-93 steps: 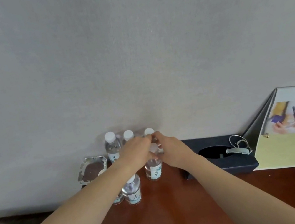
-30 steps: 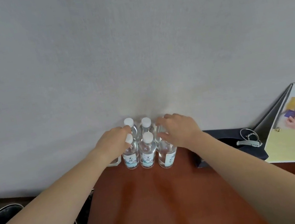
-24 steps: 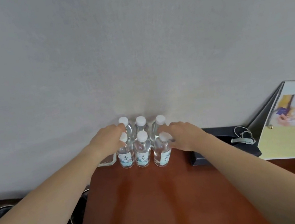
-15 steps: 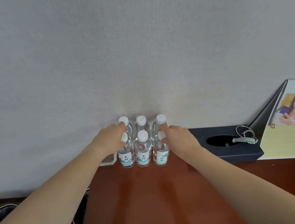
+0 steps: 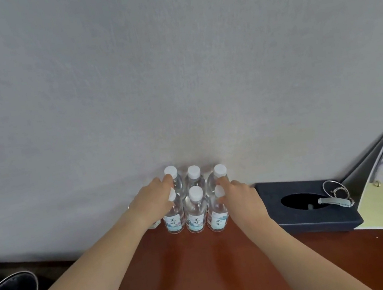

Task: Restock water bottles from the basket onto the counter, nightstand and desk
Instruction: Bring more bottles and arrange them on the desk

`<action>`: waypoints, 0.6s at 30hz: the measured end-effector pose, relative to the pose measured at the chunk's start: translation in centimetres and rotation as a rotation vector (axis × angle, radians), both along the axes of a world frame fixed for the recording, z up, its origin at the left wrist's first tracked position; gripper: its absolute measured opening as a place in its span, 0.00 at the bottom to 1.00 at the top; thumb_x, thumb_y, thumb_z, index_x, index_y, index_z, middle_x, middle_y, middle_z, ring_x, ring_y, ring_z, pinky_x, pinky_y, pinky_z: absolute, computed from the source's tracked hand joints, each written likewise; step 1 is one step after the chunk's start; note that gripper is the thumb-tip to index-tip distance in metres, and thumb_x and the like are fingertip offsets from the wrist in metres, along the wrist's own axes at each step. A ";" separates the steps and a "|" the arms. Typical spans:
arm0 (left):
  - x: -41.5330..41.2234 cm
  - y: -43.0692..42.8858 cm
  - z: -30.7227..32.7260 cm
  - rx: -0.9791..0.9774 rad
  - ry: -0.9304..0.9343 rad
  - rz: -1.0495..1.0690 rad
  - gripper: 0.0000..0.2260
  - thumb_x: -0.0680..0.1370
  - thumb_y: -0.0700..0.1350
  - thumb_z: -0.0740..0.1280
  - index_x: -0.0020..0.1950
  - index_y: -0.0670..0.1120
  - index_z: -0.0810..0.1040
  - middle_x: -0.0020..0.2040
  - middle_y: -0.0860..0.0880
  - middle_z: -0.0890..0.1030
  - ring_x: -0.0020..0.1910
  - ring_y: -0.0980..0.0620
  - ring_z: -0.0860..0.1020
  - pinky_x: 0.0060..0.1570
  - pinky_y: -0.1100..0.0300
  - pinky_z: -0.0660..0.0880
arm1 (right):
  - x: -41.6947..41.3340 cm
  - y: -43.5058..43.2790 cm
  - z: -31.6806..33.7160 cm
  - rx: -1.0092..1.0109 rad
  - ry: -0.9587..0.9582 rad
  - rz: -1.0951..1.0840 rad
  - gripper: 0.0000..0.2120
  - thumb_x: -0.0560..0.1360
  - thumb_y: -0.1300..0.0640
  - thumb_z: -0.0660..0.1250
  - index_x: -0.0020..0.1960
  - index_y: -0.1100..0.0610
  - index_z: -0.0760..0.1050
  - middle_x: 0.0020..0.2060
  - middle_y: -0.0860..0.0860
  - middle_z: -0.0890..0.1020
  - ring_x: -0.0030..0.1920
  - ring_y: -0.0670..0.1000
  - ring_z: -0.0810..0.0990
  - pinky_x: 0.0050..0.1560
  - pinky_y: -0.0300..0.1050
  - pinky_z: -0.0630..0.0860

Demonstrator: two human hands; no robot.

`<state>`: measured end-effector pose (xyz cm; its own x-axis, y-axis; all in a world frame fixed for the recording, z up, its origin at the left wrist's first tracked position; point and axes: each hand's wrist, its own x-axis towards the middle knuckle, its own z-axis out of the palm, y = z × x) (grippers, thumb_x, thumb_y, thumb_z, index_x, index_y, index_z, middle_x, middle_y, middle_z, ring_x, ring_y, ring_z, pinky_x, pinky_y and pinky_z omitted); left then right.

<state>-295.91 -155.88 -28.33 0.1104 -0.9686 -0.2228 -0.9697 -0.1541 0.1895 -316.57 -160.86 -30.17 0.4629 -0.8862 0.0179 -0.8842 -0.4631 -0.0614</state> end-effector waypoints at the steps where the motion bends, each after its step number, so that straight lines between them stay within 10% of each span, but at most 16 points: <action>1: 0.0 0.0 0.0 -0.002 0.002 0.003 0.17 0.79 0.44 0.63 0.67 0.45 0.65 0.53 0.43 0.73 0.47 0.41 0.77 0.44 0.52 0.73 | 0.1 0.1 -0.1 -0.009 0.007 0.004 0.24 0.79 0.64 0.59 0.73 0.55 0.59 0.51 0.53 0.78 0.47 0.56 0.81 0.38 0.43 0.66; 18: 0.1 0.3 -0.9 -0.023 -0.034 0.023 0.16 0.79 0.46 0.62 0.65 0.48 0.63 0.49 0.46 0.70 0.40 0.43 0.75 0.45 0.46 0.77 | -0.4 1.0 0.0 0.085 -0.171 -0.116 0.22 0.80 0.59 0.60 0.71 0.48 0.61 0.49 0.50 0.75 0.44 0.54 0.78 0.35 0.43 0.66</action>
